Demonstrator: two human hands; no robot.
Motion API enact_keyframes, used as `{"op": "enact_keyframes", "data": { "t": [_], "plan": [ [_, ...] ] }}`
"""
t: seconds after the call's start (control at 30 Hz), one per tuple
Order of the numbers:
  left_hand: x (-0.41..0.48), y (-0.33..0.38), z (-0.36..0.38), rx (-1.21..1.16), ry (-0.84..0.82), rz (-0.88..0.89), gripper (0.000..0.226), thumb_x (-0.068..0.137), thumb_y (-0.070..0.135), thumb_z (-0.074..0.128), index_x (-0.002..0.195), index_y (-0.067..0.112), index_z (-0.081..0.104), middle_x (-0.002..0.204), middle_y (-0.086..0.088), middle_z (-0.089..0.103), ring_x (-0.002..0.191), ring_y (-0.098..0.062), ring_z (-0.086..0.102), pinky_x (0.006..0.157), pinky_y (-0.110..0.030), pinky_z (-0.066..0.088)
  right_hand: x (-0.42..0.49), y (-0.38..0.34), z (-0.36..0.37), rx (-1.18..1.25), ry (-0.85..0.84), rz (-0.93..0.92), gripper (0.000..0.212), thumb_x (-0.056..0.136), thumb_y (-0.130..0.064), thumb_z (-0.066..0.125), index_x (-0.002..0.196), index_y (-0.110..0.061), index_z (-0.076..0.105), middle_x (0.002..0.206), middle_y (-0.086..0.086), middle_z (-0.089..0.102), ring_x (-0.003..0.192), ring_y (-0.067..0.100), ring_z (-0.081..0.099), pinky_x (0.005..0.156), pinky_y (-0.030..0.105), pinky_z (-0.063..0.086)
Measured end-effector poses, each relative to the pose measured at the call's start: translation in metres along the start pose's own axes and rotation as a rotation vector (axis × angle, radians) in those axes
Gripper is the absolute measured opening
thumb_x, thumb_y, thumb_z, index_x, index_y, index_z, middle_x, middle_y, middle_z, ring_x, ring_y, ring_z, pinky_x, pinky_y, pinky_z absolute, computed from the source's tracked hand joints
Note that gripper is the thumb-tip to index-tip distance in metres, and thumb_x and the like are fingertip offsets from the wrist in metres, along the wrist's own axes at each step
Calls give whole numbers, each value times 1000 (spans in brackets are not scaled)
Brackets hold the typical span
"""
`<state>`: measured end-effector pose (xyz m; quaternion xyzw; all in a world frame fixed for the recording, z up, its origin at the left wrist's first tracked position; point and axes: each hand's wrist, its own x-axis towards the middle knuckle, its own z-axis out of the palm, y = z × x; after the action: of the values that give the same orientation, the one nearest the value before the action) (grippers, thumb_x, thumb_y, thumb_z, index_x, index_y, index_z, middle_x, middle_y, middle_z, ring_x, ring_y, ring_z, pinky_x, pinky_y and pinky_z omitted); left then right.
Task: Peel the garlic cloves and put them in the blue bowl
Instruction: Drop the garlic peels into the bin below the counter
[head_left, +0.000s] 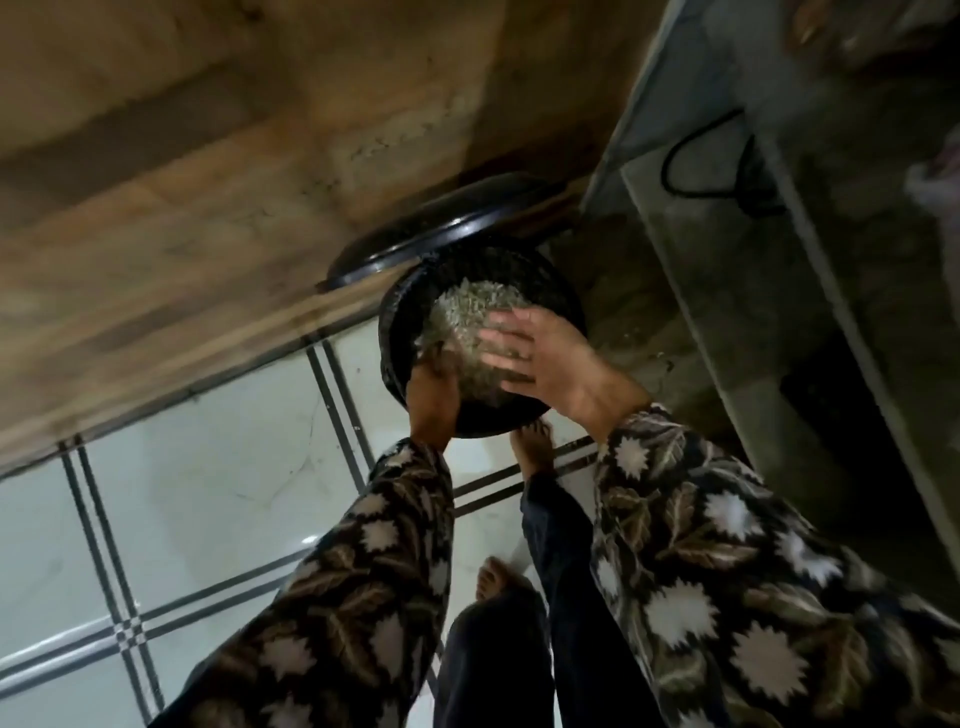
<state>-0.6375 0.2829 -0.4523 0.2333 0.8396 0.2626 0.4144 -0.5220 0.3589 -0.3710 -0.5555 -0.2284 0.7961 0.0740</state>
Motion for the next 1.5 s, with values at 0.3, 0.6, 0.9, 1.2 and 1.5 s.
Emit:
{"op": "enact_keyframes", "data": {
  "t": [0.3, 0.6, 0.9, 1.2, 1.5],
  "plan": [
    [-248, 163, -72, -258, -141, 431, 11, 84, 1, 64, 83, 11, 66, 80, 2, 67, 70, 2, 60, 74, -11, 47, -297, 1, 11, -3, 404, -574, 22, 95, -10, 46, 108, -6, 63, 108, 9, 65, 87, 9, 61, 68, 7, 44],
    [-539, 235, 23, -152, -893, 682, 17, 86, -5, 60, 95, 9, 66, 86, -4, 68, 71, -7, 63, 64, -10, 49, -566, 148, -119, 527, 1122, -843, 18, 91, -1, 48, 92, -11, 64, 85, 5, 66, 78, 15, 62, 72, 23, 50],
    [-675, 216, 192, 540, -611, 1356, 34, 84, 10, 61, 118, 5, 62, 126, -21, 56, 119, -33, 49, 102, -36, 34, -685, 313, -240, 501, 1615, -621, 20, 89, -7, 54, 103, -6, 67, 100, 8, 65, 92, 19, 60, 70, 16, 38],
    [-733, 246, 235, 121, -451, 1302, 19, 85, -3, 60, 101, -2, 70, 99, -12, 70, 89, -24, 65, 80, -31, 49, -725, 371, -345, -127, 1710, -234, 58, 88, -31, 57, 140, -25, 33, 146, 5, 28, 134, 23, 26, 107, 37, 30],
    [-757, 340, 305, 464, -503, 1409, 17, 85, 2, 62, 97, -3, 72, 98, -18, 71, 95, -30, 66, 89, -36, 49, -715, 371, -367, -25, 1700, -296, 26, 88, -28, 59, 112, -20, 62, 116, -2, 56, 109, 15, 46, 93, 26, 39]
  ]
}}
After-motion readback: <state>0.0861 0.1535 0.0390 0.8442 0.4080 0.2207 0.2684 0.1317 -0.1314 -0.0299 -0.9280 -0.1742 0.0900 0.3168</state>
